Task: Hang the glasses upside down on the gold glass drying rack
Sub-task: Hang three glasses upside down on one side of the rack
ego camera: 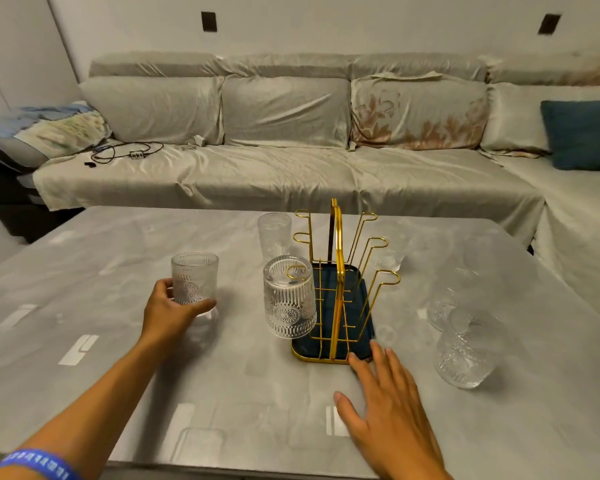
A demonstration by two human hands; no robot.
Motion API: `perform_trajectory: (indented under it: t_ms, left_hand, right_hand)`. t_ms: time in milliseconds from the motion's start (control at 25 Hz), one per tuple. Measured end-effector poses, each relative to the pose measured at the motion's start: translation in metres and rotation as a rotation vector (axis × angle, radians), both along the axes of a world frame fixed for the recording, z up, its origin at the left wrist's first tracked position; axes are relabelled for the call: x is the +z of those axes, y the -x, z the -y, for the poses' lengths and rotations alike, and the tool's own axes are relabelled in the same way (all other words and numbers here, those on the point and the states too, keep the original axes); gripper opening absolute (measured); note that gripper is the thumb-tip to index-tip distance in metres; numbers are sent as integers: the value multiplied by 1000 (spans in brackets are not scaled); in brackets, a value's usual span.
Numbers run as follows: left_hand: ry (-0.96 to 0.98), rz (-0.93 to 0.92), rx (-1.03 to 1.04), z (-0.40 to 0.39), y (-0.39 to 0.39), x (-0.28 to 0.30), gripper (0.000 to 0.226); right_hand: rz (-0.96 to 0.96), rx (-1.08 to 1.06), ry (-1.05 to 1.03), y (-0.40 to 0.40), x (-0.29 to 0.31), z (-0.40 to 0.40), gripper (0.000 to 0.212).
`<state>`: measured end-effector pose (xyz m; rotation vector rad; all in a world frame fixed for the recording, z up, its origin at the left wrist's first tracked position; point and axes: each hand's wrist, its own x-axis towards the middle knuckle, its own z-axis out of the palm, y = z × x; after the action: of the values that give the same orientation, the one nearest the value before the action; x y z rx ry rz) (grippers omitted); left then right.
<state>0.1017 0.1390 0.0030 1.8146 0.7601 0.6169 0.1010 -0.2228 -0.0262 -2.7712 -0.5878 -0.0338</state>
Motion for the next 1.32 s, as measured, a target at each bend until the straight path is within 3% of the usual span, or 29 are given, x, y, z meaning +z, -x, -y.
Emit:
perform_trajectory:
  t_ms: [160,360,600,880,1080,1320]
  left_hand:
    - [-85,61,-82,2,14,48,81]
    - [-38,157,-174,18,2,124,101]
    - [-178,172,-314,52,-30,183,81]
    - [-359,116,-464,76,-56,197,74]
    - [-399,83,-548,94,-71,199,82]
    - [-457,18,-584,101,-80,186,71]
  right_hand:
    - [-10,-3,37,0,0,-1,73]
    - [-18,-27,111,4,1,0,80]
    - [-62,-42,130,1,1,-1,83]
    - [-88,-52,154,-7,-1,-4,85]
    - [-62,-64,156,-10,-7,-5,87]
    - [-64,-66,164,-13,-11,-6,89]
